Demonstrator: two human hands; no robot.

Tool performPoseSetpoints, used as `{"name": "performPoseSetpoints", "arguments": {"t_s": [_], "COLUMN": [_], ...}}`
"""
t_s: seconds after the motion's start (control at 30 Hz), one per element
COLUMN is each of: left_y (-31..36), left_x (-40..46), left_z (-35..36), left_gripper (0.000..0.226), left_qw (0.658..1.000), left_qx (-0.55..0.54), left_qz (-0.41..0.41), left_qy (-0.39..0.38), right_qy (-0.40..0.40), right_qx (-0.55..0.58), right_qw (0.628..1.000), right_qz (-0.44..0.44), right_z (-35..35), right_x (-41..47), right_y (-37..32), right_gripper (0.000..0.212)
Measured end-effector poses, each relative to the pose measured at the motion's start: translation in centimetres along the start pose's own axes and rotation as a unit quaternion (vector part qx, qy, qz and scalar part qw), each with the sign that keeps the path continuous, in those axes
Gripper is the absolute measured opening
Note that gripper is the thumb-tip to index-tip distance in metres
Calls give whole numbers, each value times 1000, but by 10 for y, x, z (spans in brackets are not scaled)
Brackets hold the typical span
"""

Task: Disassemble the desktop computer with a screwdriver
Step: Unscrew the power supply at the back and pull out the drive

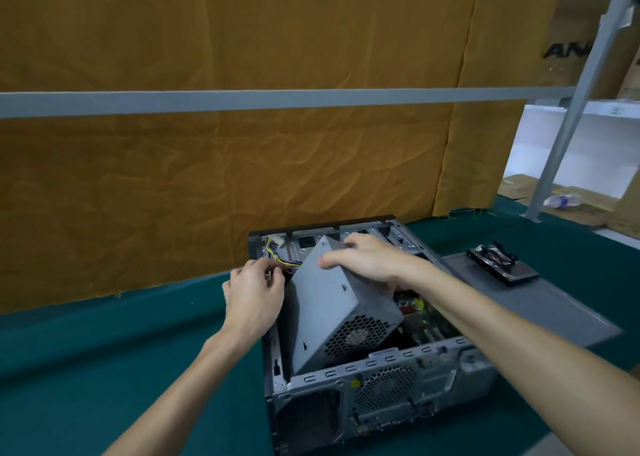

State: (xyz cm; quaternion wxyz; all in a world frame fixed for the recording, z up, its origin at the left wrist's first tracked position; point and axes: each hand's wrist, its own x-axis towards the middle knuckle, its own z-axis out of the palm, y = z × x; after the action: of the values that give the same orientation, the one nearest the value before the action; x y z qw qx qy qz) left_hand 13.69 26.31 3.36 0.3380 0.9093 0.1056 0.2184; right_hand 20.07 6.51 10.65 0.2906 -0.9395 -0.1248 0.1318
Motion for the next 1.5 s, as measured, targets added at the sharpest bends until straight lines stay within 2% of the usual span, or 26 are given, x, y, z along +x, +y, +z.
{"name": "performPoseSetpoints", "arguments": {"t_s": [0.13, 0.2, 0.3, 0.43, 0.47, 0.53, 0.7, 0.83, 0.87, 0.9, 0.97, 1.03, 1.07, 1.13, 1.23, 1.3, 1.37, 1.47, 1.5], "left_y": [33, 53, 77, 98, 104, 113, 144, 168, 173, 178, 188, 199, 205, 219, 242, 254, 264, 274, 275], "left_x": [-4, -9, -13, -24, -26, -29, -30, -26, -24, -20, -8, 7, 16, 34, 57, 64, 66, 68, 68], "left_z": [3, 3, 0, -6, -5, -1, 14, 26, 29, 32, 40, 53, 61, 76, 95, 103, 115, 131, 135], "left_gripper": [21, 29, 44, 58, 55, 52, 51, 76, 85, 93, 104, 109, 110, 111, 112, 114, 114, 110, 109], "left_qw": [989, 974, 920, 807, 790, 778, 800, 863, 876, 890, 920, 947, 956, 967, 977, 978, 970, 954, 948], "left_qx": [-145, -213, -351, -490, -507, -522, -527, -461, -444, -423, -366, -299, -271, -219, -128, -51, 2, 42, 56], "left_qz": [12, -38, -121, -182, -176, -153, -142, -78, -70, -62, -28, 21, 43, 83, 148, 194, 238, 293, 309], "left_qy": [-39, -71, -130, -275, -296, -314, -250, -193, -175, -159, -135, -115, -107, -96, -83, -58, -50, -50, -42], "right_qy": [2, 21, 33, 55, 60, 66, 1, -24, -7, 37, 175, 278, 299, 276, 201, 212, 213, 223, 227], "right_qx": [132, 177, 226, 281, 290, 305, 395, 454, 457, 440, 316, 166, 103, 38, 47, 41, 45, -42, -67], "right_qw": [991, 983, 970, 950, 946, 937, 907, 882, 882, 892, 928, 936, 934, 939, 958, 958, 962, 967, 966], "right_qz": [-20, -42, -80, -123, -135, -155, -145, -125, -111, -96, -91, -138, -168, -202, -197, -188, -167, -117, -109], "right_z": [-39, -52, -68, -89, -95, -106, -117, -118, -121, -125, -134, -146, -155, -176, -206, -218, -226, -229, -229], "right_x": [-20, -29, -43, -57, -60, -66, -66, -57, -52, -46, -36, -25, -17, 0, 22, 30, 38, 47, 48], "right_y": [23, 33, 43, 60, 62, 69, 104, 126, 130, 135, 144, 155, 162, 176, 194, 200, 210, 230, 235], "right_gripper": [69, 66, 62, 61, 59, 55, 54, 56, 60, 66, 81, 83, 81, 76, 56, 43, 45, 45, 37]}}
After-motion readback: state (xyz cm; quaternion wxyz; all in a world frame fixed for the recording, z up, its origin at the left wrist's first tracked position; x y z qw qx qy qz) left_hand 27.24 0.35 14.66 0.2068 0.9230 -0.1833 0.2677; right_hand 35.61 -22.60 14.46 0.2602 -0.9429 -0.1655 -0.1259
